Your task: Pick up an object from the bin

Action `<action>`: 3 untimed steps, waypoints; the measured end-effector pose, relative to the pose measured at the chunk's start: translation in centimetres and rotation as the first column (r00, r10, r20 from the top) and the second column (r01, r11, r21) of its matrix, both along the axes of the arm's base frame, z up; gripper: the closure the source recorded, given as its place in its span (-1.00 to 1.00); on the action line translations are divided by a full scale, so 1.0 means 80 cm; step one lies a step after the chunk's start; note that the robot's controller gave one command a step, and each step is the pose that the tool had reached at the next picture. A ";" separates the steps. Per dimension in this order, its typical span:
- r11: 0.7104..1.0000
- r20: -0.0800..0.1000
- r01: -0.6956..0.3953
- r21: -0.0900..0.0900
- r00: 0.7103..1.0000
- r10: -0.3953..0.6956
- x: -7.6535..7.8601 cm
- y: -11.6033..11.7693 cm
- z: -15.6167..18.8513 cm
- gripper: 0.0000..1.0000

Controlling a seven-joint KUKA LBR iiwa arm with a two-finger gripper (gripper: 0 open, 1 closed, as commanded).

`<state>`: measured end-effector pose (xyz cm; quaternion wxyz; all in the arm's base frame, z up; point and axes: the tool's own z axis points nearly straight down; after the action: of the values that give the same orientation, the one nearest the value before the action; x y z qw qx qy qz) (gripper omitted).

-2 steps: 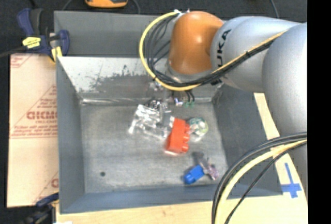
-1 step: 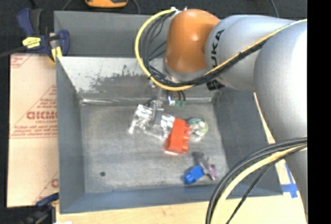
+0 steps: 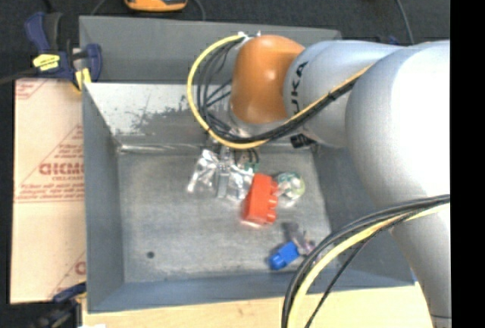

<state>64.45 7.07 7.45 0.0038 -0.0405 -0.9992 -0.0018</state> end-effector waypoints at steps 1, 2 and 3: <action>0.966 0.014 0.257 0.011 0.966 -0.257 -0.011 -0.023 0.004 -1.00; 0.966 0.012 0.258 0.006 0.966 -0.258 -0.011 -0.026 0.005 1.00; 0.967 0.019 0.254 0.000 0.967 -0.254 -0.006 -0.027 0.020 1.00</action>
Offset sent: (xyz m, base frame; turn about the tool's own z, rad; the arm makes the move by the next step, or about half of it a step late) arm -0.0136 -0.0244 -0.0045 0.2638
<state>63.95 4.90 9.04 -0.0057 -0.1682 -0.9857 -0.0012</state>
